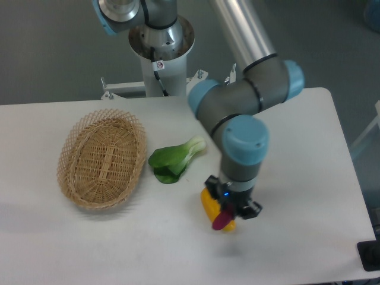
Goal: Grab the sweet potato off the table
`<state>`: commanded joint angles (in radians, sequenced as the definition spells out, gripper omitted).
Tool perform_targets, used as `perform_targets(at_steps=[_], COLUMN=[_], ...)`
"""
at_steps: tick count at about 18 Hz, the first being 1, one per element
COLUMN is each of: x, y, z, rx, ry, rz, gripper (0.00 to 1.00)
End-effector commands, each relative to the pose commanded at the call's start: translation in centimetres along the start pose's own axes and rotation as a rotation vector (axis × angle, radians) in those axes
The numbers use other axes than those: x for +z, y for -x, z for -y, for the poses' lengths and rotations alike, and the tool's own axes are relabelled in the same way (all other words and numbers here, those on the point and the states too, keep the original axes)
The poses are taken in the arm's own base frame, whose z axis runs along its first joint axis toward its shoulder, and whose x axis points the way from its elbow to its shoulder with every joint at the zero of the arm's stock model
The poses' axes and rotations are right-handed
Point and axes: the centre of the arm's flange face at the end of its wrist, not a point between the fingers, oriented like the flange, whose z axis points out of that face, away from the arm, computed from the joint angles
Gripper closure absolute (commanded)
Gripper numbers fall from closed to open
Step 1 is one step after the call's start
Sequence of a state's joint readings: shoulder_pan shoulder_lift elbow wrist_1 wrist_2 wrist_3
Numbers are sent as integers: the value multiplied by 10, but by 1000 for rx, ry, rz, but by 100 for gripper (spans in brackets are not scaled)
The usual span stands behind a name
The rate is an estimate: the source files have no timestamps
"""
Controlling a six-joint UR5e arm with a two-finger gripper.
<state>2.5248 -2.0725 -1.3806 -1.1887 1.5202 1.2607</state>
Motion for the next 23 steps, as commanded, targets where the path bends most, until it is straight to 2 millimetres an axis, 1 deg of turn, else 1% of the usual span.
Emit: perform_targets(at_steps=[2, 3, 7, 10, 15, 17, 23], x=[-5, -4, -4, -3, 1, -2, 4], y=[10, 14, 30, 40, 44, 45, 42], z=[-21, -27, -63, -84, -90, -91, -91], rx=[-10, -6, 62, 68, 127, 164, 161], ry=[8, 10, 15, 17, 81, 80, 85], rz=[7, 10, 13, 17, 20, 21, 11], gripper=[76, 76, 75, 75, 75, 75, 74])
